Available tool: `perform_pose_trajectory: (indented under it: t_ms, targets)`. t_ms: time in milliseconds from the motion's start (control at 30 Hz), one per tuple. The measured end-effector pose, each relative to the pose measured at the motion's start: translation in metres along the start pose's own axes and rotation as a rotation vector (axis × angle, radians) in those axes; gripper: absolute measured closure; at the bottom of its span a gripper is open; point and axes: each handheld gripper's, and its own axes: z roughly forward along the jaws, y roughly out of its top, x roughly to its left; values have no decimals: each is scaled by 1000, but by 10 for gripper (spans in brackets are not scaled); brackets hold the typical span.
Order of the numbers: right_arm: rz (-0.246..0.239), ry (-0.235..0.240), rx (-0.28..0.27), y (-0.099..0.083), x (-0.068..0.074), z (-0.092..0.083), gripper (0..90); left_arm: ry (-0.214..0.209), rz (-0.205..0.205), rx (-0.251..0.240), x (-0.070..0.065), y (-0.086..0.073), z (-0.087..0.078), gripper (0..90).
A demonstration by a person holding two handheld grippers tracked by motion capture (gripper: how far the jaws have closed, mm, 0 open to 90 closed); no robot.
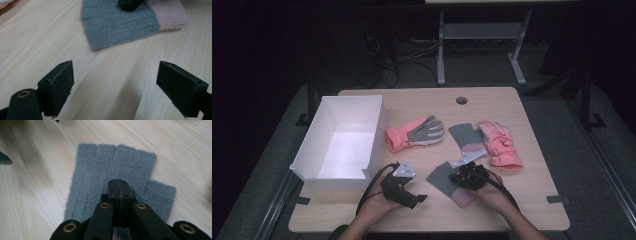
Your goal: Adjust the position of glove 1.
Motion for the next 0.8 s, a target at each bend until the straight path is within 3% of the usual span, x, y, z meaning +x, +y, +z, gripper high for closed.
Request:
perform_pose_trajectory:
  t_ms: [167,267,467,700,800]
  targets:
    - [-3,14,-3,2,1,2,900,2,3,-1,0,0,0,140]
    - [12,21,-19,5,-4,-10,900,6,8,-1,0,0,-1,140]
    - [111,-75,-91,19,-38,-43,867,1,-6,-12,1,0,0,140]
    - [189,-204,-68,38,-77,-37,791,-3,-6,-7,0,0,0,140]
    - [240,-225,-49,44,-94,-30,755,-2,-8,-4,1,0,0,140]
